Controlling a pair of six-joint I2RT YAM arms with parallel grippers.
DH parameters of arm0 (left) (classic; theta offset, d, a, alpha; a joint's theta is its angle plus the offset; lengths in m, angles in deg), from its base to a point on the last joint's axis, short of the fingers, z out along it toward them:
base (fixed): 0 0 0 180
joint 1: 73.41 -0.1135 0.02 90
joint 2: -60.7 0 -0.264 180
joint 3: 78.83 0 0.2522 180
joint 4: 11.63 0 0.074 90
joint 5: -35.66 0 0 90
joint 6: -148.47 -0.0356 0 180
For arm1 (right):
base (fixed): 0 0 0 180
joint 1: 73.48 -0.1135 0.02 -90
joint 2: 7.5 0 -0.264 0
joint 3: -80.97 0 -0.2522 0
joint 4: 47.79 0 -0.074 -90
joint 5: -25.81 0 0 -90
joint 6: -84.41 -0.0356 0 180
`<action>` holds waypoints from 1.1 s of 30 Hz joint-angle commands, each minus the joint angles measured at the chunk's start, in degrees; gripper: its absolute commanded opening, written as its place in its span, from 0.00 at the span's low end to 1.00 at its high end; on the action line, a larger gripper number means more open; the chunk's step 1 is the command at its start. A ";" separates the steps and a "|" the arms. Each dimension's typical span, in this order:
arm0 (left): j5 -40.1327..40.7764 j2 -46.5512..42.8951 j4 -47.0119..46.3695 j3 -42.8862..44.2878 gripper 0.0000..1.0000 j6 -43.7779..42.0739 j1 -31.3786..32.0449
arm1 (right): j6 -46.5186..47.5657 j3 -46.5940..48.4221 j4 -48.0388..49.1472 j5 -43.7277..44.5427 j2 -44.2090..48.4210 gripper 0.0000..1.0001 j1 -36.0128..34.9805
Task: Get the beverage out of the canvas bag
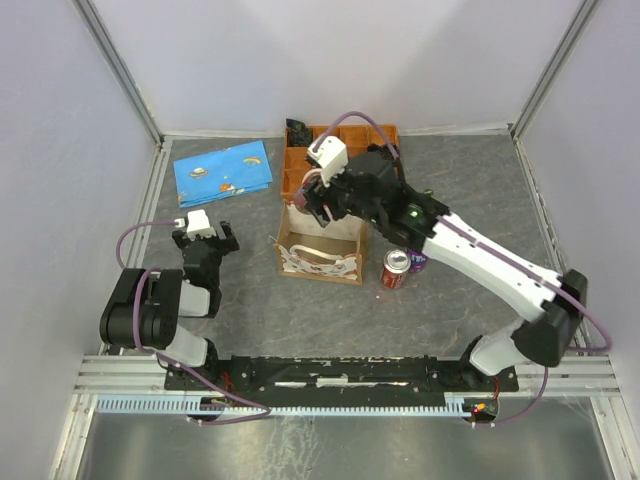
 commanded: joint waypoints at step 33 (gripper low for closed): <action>0.63 0.15 -2.18 1.19 1.00 -0.23 -0.02 | -9.82 -23.29 0.48 15.04 18.53 0.00 14.24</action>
